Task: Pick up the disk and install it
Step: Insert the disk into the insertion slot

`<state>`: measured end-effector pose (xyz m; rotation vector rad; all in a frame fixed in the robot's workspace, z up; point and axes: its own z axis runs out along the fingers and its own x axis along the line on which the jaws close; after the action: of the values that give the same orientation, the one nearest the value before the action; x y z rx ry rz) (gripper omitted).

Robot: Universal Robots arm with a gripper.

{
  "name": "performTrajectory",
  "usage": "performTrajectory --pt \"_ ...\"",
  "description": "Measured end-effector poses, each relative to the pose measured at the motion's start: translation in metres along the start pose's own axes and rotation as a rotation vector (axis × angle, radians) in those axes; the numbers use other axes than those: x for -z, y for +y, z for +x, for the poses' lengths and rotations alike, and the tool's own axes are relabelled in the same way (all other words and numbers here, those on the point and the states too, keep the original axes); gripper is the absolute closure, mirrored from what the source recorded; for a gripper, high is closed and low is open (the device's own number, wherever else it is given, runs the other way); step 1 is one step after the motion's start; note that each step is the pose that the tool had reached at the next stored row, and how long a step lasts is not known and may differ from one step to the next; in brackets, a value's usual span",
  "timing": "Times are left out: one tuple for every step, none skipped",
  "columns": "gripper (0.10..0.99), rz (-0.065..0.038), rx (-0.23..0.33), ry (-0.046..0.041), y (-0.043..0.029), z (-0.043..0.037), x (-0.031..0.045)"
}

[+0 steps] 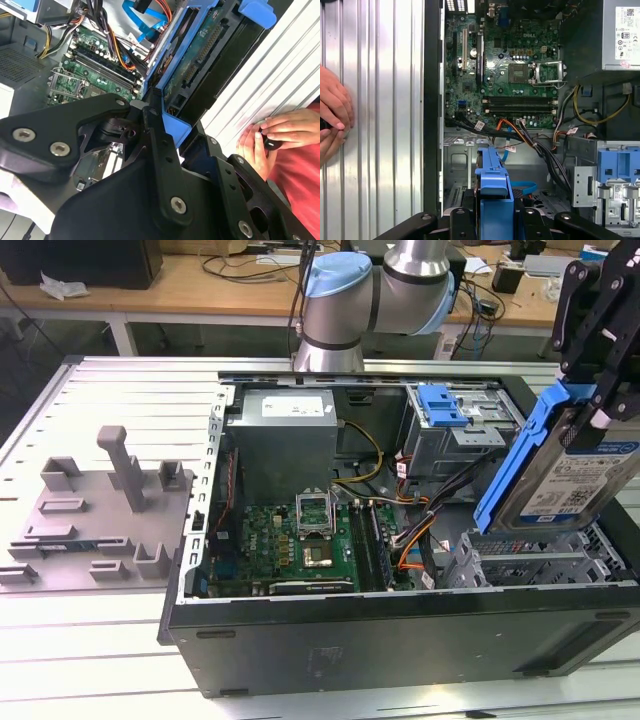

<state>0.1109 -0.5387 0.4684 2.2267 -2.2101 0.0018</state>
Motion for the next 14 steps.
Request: performTrajectory --pt "0.722 0.0 0.0 -0.0001 0.0 0.0002 -0.0004" --pt "0.722 0.0 0.0 0.0 -0.0001 0.0005 -0.0009" --pt "0.722 0.0 0.0 0.0001 -0.0002 0.0008 -0.0013" --pt "0.722 0.0 0.0 -0.0001 -0.0002 0.001 -0.0017" --pt "0.722 0.0 0.0 0.0 -0.0003 0.0014 -0.0021" --pt "0.722 0.0 0.0 -0.0001 -0.0004 0.0016 -0.0028" --pt "0.722 0.0 0.0 -0.0001 -0.0004 0.0017 -0.0031" --pt "0.722 0.0 0.0 0.0 -0.0004 0.0018 -0.0034" --pt "0.722 0.0 0.0 0.0001 -0.0005 0.002 -0.004" --pt "0.722 0.0 0.0 0.0 -0.0005 0.0023 -0.0046" --pt "0.722 0.0 0.0 -0.0001 -0.0005 0.0024 -0.0052" --pt "0.722 0.0 0.0 -0.0001 -0.0005 0.0025 -0.0056" --pt "0.722 0.0 0.0 0.0 -0.0005 0.0025 -0.0061" --pt "0.722 0.0 0.0 0.0 -0.0006 0.0026 -0.0066"
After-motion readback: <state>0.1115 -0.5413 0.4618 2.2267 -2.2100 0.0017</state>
